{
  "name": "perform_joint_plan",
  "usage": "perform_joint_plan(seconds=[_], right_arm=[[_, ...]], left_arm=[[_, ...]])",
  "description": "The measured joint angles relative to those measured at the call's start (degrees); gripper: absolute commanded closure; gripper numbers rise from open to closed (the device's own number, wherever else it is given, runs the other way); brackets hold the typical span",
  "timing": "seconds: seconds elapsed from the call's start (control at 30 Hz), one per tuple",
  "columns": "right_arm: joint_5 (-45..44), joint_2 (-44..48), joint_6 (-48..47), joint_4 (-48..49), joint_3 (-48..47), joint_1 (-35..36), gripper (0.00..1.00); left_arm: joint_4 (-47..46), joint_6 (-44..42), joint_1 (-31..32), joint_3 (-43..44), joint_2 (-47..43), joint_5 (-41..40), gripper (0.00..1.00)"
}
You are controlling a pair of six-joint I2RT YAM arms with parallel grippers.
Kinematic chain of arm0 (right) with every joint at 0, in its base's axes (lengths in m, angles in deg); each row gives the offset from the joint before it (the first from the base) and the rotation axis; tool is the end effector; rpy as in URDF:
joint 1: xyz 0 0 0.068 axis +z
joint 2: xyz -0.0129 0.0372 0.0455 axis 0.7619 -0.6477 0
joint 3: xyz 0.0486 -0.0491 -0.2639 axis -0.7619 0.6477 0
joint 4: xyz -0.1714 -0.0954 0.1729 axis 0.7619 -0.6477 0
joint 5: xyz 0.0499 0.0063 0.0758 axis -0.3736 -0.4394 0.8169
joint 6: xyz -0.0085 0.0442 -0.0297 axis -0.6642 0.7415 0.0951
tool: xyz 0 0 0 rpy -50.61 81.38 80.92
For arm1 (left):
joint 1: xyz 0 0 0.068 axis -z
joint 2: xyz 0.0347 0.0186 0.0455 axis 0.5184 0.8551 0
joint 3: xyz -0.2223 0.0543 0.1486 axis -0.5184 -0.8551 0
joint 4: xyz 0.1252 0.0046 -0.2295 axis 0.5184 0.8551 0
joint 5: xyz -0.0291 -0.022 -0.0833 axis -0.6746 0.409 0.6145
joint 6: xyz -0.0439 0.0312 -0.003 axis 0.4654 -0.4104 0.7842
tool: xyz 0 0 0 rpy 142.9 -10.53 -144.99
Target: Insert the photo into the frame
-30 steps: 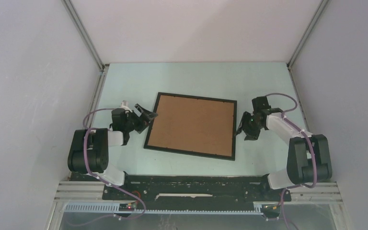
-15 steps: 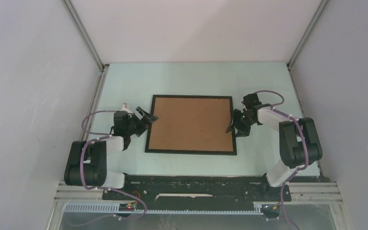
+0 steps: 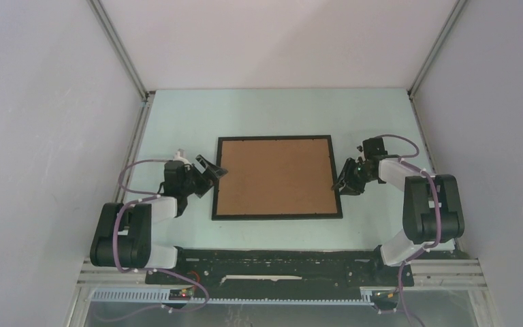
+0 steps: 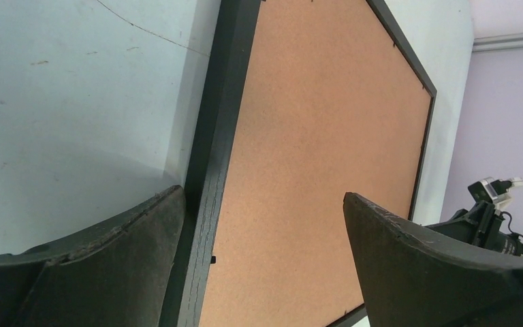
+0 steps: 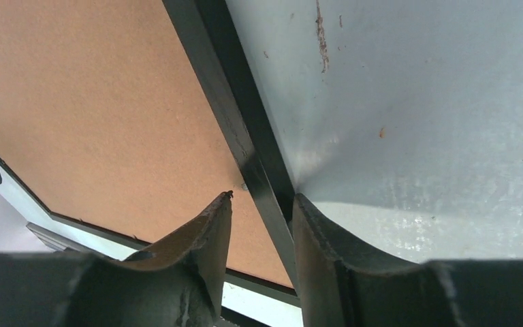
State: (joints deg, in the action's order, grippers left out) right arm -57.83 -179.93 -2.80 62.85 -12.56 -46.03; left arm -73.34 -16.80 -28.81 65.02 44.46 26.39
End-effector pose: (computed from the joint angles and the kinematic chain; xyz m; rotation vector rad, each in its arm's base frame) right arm 0.2790 0.0313 0.1489 0.4302 2.7838 0.6750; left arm 0.2353 -0.0221 0.1342 -0.6773 2.1557 -0.8703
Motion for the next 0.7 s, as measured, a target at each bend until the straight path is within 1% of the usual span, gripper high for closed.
perform_joint_plan(seconds=[0.1, 0.13, 0.2, 0.27, 0.43, 0.6, 0.7], right_arm=[[0.39, -0.07, -0.5, 0.37, 0.17, -0.96, 0.58], [0.46, -0.11, -0.7, 0.39, 0.22, -1.05, 0.57], [0.98, -0.2, -0.72, 0.52, 0.31, -1.49, 0.51], [2.1, -0.26, -0.68, 0.79, 0.33, -1.99, 0.49], [3.96, -0.26, -0.61, 1.7, 0.33, -3.48, 0.52], [5.07, -0.04, -0.59, 1.95, 0.33, -5.57, 0.48], [4.76, 0.83, -0.63, 1.75, 0.33, -5.88, 0.48]], left_arm=[[-0.31, 0.02, 0.15, -0.02, 0.24, 0.28, 0.04], [-0.48, 0.02, 0.15, -0.02, 0.33, 0.28, 0.04], [-0.59, 0.02, 0.15, -0.02, 0.39, 0.28, 0.04], [-0.59, 0.02, 0.15, -0.02, 0.39, 0.31, 0.04], [-0.63, 0.02, 0.15, -0.02, 0.48, 0.79, 0.04], [-0.92, 0.15, 0.15, -0.04, 0.85, 1.7, 0.05], [-0.92, 0.22, 0.17, -0.04, 0.92, 2.1, 0.05]])
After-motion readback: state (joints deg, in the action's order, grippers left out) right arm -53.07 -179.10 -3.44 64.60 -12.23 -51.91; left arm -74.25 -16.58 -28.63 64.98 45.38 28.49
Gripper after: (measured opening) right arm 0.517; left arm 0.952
